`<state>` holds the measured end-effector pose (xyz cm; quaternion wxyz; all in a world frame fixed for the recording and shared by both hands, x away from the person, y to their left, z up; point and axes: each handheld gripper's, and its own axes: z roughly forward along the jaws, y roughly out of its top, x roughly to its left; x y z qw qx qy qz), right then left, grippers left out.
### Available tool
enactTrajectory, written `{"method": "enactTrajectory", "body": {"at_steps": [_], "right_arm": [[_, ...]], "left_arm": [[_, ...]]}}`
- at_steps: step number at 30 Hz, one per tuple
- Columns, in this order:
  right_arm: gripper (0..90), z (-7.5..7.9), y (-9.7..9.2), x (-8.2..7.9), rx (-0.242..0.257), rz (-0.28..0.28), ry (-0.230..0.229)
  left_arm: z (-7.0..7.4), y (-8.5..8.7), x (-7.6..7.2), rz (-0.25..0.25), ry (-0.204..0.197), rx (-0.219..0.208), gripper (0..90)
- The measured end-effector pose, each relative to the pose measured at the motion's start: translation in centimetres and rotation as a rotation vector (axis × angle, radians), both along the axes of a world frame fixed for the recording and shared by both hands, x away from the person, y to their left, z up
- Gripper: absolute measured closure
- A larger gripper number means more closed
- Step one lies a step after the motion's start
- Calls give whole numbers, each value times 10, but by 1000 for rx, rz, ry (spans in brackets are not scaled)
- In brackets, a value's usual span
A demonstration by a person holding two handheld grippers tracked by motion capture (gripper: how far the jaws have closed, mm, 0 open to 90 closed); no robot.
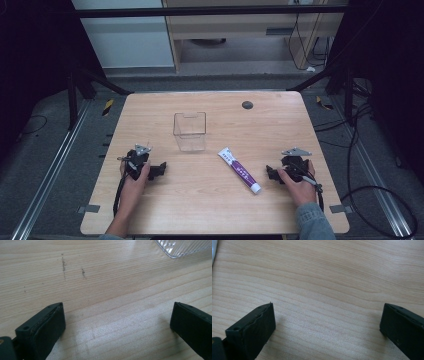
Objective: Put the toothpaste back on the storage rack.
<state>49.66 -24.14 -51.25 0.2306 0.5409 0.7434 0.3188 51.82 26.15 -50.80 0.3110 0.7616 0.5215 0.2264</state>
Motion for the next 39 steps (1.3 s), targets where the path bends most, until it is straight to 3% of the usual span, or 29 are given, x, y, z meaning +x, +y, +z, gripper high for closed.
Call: {"method": "enactTrajectory", "body": {"at_steps": [5, 7, 11, 18, 26, 33, 39], "right_arm": [[22, 0, -1, -1, 0, 3, -4], [112, 3, -1, -3, 0, 9, 1], [115, 12, 2, -9, -11, 23, -12], [144, 47, 25, -21, -58, 104, 2], [286, 78, 58, -22, -87, 204, 46], [376, 93, 83, -14, -109, 275, 59], [375, 99, 102, -5, -125, 311, 88]], "left_arm": [[0, 0, 0, 0, 0, 0, 0], [0, 0, 0, 0, 0, 0, 0], [0, 0, 0, -1, -2, -2, 0], [0, 0, 1, -2, 0, -1, 0], [0, 0, 1, -2, 0, -1, 0], [0, 0, 1, -5, 0, -1, 0], [0, 0, 1, -6, -1, -2, 0]]}}
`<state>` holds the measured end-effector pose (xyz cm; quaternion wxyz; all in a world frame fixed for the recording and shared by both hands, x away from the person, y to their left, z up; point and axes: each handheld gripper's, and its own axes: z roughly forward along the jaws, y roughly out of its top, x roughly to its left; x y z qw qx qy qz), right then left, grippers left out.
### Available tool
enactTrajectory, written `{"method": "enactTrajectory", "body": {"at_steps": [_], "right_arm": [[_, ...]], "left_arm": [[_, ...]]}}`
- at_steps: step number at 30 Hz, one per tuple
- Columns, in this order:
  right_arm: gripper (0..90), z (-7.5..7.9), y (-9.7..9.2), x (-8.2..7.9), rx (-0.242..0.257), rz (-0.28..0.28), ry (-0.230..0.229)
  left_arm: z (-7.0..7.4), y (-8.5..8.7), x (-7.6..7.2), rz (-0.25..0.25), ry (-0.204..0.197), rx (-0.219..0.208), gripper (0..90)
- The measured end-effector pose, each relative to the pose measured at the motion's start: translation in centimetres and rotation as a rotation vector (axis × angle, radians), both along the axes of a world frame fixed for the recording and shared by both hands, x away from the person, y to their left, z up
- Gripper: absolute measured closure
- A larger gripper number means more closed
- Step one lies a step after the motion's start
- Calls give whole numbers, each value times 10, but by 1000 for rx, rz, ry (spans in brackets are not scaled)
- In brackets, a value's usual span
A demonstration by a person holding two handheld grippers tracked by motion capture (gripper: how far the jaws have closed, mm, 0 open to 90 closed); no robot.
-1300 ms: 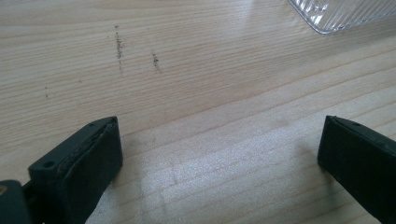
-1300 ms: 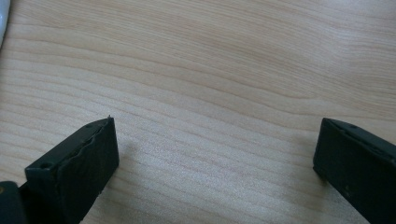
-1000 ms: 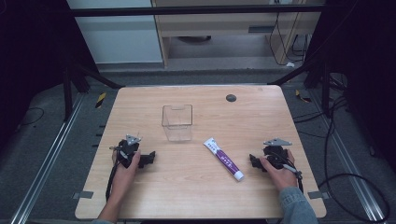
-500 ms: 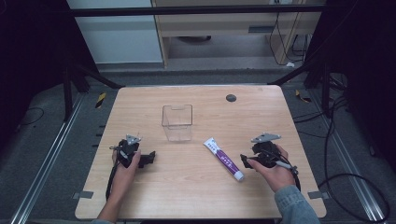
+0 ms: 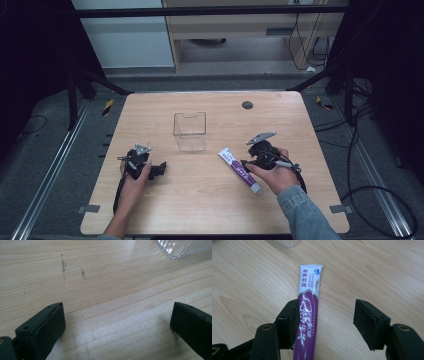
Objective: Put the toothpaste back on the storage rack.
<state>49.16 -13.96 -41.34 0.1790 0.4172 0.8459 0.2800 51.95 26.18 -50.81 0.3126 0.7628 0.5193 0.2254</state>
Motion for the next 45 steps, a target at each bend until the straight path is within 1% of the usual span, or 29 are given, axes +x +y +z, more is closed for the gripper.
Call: {"method": "enactTrajectory", "body": {"at_steps": [2, 4, 5, 6, 8, 10, 11, 12, 15, 18, 19, 25, 26, 29, 31, 33, 35, 38, 40, 43, 45], "right_arm": [[350, 2, 9, 4, -6, 18, 5], [318, 2, 15, 7, -4, 22, 24], [312, 1, 19, 10, -5, 28, 41], [312, 1, 19, 10, -5, 28, 41], [301, -1, 26, 15, -19, 31, 58], [313, -3, 32, 19, -32, 46, 64], [335, -6, 38, 23, -29, 51, 79], [335, -6, 38, 23, -29, 51, 79], [361, -14, 47, 28, -37, 57, 104], [370, -17, 51, 30, -32, 58, 116], [373, -19, 55, 33, -39, 59, 124], [373, -23, 60, 38, -54, 67, 149], [367, -23, 61, 39, -63, 70, 150], [342, -24, 63, 40, -58, 70, 154], [324, -27, 64, 42, -71, 55, 170], [321, -29, 64, 43, -68, 55, 176], [313, -31, 67, 45, -54, 40, 199], [319, -34, 68, 46, -57, 42, 204], [322, -36, 69, 47, -71, 40, 206], [328, -40, 69, 48, -78, 36, 210], [330, -42, 69, 48, -76, 36, 212]], "left_arm": [[0, 0, 0, 0, 0, 0, 0], [0, 0, 1, 0, 0, 0, 0], [0, 0, 1, 0, 0, 0, 0], [0, 0, 1, -1, 0, 1, 0], [0, 0, 1, -1, 0, 1, 0], [0, 0, 1, -1, 0, 1, 0], [0, 0, 1, -1, 0, 1, 0], [0, 0, 1, -1, 0, 1, 0], [0, 0, 1, -1, 0, 0, 0], [0, 0, 1, -1, 0, 0, 0], [0, 0, 1, -1, 2, 1, 0], [0, 0, 1, -3, 2, 2, 0], [0, 0, 1, -3, 2, 2, 0], [0, 0, 1, -3, 2, 1, 0], [0, 0, 1, -3, 2, 1, 0], [0, 0, 1, -3, 2, 1, 0], [0, 0, 2, -3, 2, 1, 0], [0, 0, 1, -3, 2, 1, 0], [0, 0, 2, -3, 2, 1, 0], [0, 0, 2, -5, 1, 0, 0], [0, 0, 2, -5, 2, 0, 0]]}}
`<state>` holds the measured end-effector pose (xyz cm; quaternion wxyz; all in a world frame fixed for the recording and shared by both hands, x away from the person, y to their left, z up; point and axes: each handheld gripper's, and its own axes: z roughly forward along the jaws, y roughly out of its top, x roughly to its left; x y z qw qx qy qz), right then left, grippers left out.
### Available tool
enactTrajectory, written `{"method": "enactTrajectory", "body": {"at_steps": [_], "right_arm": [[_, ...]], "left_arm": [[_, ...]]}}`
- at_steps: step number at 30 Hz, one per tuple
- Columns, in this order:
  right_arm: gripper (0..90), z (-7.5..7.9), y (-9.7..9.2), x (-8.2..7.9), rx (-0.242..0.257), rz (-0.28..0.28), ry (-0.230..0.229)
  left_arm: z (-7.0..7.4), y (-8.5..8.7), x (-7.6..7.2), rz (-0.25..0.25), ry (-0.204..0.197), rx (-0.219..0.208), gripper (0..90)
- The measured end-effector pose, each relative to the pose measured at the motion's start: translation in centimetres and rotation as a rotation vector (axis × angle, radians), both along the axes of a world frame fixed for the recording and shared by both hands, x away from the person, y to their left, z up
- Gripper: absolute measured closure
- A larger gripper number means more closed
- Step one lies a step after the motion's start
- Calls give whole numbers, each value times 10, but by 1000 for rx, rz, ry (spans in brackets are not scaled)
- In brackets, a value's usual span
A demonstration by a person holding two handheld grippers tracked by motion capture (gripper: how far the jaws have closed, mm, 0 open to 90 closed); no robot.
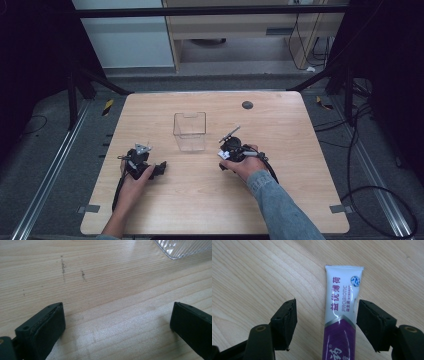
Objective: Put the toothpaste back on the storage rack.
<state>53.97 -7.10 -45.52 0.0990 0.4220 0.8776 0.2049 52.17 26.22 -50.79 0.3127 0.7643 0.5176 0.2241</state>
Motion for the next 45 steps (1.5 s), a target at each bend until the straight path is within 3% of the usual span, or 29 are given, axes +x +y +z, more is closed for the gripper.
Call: {"method": "enactTrajectory", "body": {"at_steps": [26, 45], "right_arm": [[424, -11, -13, 4, -29, -26, 42], [482, -16, -14, 7, -24, -39, 64]], "left_arm": [[0, 0, 0, 0, 0, 1, 0], [0, 0, 1, -1, 0, 0, 0]]}}
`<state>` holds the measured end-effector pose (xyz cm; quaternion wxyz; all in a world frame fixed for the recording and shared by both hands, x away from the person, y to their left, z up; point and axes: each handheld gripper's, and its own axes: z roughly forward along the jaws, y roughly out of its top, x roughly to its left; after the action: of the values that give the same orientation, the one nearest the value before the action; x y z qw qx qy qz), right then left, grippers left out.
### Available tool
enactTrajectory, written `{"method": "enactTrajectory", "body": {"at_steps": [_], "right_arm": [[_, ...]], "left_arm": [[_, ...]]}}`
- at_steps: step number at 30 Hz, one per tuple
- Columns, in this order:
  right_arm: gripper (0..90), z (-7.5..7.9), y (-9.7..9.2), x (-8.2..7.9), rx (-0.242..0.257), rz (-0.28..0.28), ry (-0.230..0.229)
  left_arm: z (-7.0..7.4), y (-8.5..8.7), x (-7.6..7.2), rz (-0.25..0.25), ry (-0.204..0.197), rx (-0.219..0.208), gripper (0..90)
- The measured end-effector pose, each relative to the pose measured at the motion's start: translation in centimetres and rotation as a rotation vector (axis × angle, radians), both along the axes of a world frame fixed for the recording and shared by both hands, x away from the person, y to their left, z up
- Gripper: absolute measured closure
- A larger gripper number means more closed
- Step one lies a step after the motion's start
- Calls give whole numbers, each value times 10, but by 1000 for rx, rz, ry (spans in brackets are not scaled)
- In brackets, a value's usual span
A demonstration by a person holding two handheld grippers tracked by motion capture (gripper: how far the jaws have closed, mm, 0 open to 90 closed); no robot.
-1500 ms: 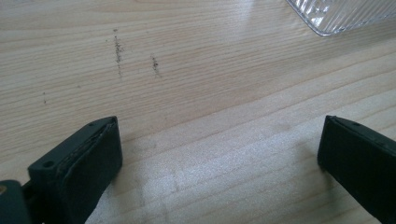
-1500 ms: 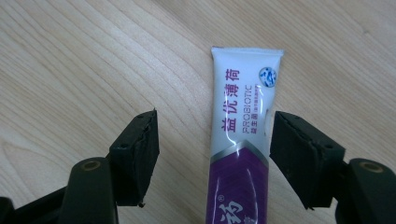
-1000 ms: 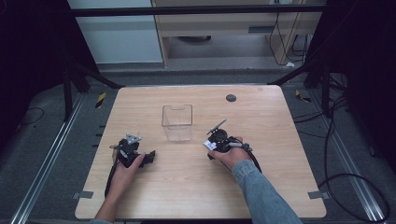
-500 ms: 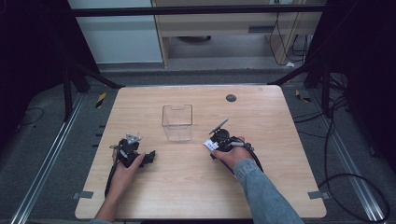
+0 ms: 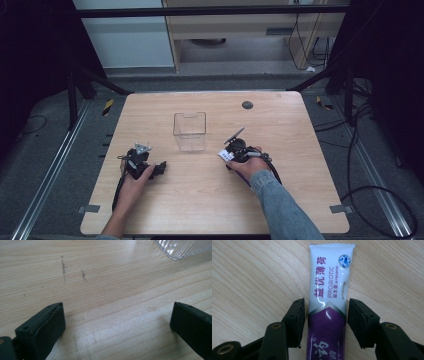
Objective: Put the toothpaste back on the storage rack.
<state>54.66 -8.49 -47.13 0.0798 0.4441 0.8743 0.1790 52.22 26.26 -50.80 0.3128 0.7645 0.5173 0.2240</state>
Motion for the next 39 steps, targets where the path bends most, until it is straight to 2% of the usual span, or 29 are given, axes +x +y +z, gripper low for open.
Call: {"method": "enactTrajectory", "body": {"at_steps": [12, 13, 23, 30, 39], "right_arm": [[537, -1, 0, 0, -10, 3, -10], [539, -2, 0, 0, -19, 18, -21], [580, -1, 0, 0, -22, 22, -16], [663, 0, -4, 2, -1, 15, -3], [716, 2, -5, 3, 5, 4, 4]], "left_arm": [[0, 0, 0, 0, 0, 0, 0], [0, 0, 0, 1, 0, 0, 0], [0, 0, 1, 2, -1, 0, 0], [0, 0, 1, 3, -2, -1, 0], [0, 1, 2, 3, 0, 0, 0]]}}
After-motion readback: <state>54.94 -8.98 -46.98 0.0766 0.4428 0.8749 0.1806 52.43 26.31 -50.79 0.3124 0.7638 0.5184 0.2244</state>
